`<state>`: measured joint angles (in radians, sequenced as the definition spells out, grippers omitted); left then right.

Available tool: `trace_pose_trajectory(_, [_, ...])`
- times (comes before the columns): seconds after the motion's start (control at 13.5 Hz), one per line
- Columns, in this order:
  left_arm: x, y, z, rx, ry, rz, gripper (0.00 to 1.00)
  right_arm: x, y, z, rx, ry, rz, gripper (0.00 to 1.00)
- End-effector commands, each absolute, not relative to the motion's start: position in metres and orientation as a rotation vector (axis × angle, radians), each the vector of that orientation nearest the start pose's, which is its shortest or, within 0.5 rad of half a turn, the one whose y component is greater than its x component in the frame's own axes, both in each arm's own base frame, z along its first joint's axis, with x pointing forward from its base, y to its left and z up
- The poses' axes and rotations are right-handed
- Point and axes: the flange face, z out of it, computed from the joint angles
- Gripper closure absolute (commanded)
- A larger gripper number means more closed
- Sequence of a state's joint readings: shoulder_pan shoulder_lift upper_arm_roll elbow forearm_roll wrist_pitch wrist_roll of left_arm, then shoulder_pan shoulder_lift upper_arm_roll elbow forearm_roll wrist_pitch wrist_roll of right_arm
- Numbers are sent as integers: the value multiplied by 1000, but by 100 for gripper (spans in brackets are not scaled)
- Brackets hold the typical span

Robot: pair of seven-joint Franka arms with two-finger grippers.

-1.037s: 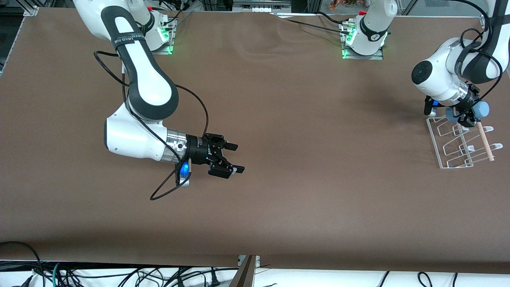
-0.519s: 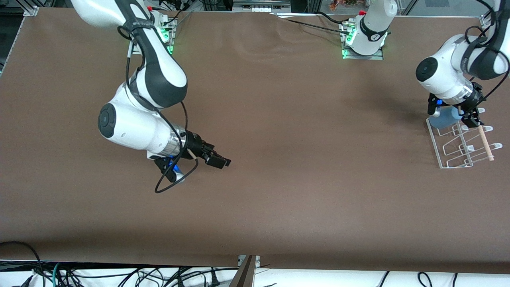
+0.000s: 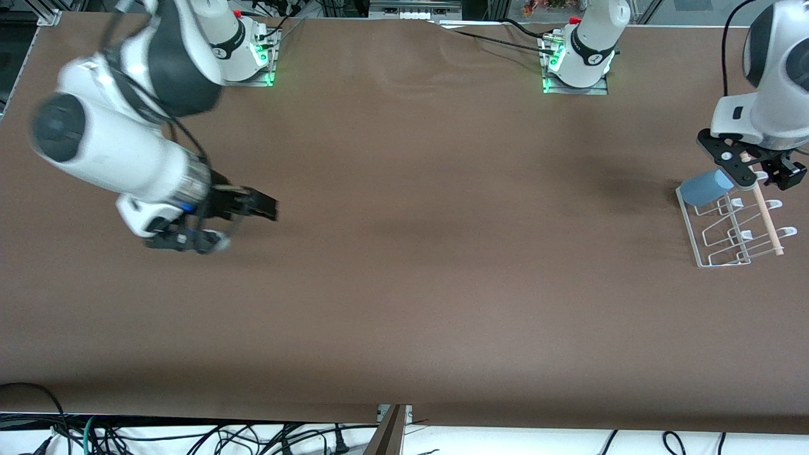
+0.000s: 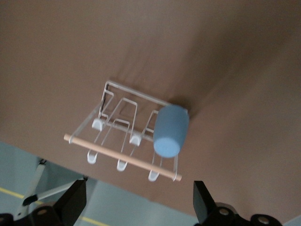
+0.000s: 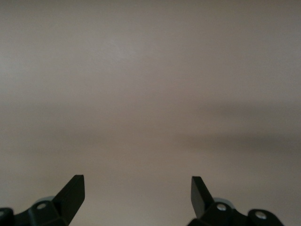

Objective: Transfer cup to left arm and place on rack

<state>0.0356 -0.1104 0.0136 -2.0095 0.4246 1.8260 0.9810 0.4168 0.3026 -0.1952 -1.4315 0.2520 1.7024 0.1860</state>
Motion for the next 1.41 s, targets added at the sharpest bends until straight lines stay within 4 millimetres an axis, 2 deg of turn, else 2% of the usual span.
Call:
trace_pose_trajectory(0.0, [543, 16, 544, -2604, 1162, 358, 0, 578, 127, 555, -3025, -129, 101, 0])
trace_pose_trajectory(0.07, [542, -1, 558, -2704, 985, 327, 0, 569, 115, 569, -3067, -139, 100, 0])
trace_pose_trajectory(0.22, [541, -22, 574, -2994, 571, 222, 0, 564, 91, 584, -3106, -232, 79, 0])
trace_pose_trajectory(0.37, [544, -34, 594, -3132, 213, 150, 0, 563, 83, 590, -3132, -272, 57, 0])
trace_pose_trajectory(0.44, [547, -38, 599, -3162, 108, 135, 0, 563, 82, 592, -3139, -273, 47, 0])
trace_pose_trajectory(0.52, [549, -42, 606, -3200, 45, 123, 0, 564, 82, 593, -3139, -273, 40, 0])
trace_pose_trajectory(0.74, [551, -39, 611, -3257, -43, 187, 0, 570, 78, 592, -3180, -278, 22, 0])
trace_pose_trajectory(0.89, [549, -31, 620, -3242, -53, 154, 0, 574, 81, 592, -3187, -274, 21, 0])
trace_pose_trajectory(0.96, [550, -29, 623, -3215, -42, 135, 0, 577, 76, 590, -3184, -271, 24, 0])
trace_pose_trajectory(1.19, [549, -42, 624, -3142, 20, 121, 0, 579, 73, 600, -3188, -249, -8, 0])
trace_pose_trajectory(1.33, [551, -41, 622, -3150, 16, 125, 0, 580, 72, 600, -3187, -249, -10, 0])
